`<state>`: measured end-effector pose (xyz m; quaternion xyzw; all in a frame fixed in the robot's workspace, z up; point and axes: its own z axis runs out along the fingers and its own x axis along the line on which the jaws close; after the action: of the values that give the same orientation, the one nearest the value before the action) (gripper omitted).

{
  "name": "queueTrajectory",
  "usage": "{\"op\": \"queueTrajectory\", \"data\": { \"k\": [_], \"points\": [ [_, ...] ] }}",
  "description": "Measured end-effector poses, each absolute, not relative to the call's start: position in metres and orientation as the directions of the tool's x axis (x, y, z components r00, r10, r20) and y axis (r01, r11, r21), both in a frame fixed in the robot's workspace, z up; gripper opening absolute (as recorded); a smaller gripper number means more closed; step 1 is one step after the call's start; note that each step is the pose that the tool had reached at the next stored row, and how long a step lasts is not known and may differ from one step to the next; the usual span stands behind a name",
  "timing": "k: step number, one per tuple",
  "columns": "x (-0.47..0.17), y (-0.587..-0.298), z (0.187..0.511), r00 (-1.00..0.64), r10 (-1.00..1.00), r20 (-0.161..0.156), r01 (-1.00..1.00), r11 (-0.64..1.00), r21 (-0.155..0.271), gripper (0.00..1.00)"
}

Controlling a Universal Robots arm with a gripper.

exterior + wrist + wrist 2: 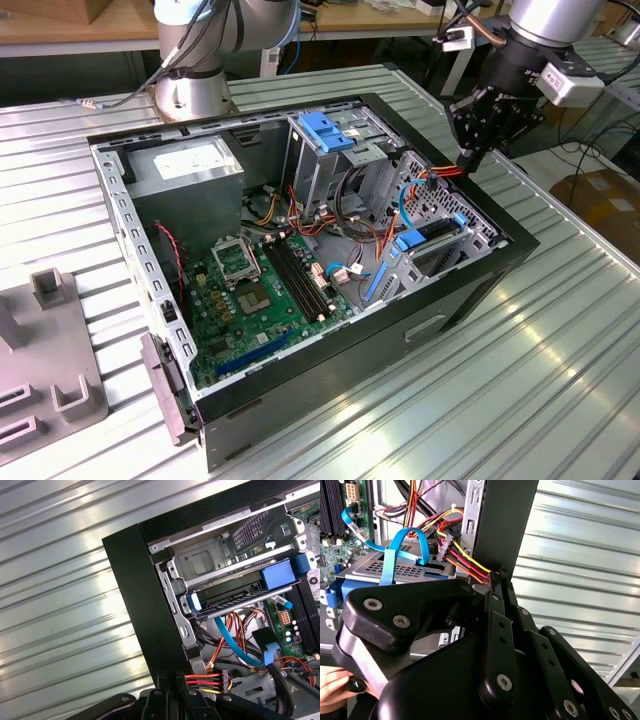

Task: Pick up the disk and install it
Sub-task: 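Insert the first disk wire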

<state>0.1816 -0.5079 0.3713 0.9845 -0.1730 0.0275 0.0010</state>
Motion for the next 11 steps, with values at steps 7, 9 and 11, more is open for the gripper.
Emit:
{"op": "queueTrajectory", "data": {
  "k": [7, 9, 11],
  "points": [
    [0.174, -0.508, 0.371, 0.934, -0.353, 0.054, -0.353, -0.936, -0.007, 0.16],
    [0.169, -0.508, 0.371, 0.934, -0.353, 0.054, -0.353, -0.936, -0.007, 0.16],
    [0.167, -0.508, 0.371, 0.932, -0.357, 0.054, -0.358, -0.934, -0.008, 0.16]
  ]
}}
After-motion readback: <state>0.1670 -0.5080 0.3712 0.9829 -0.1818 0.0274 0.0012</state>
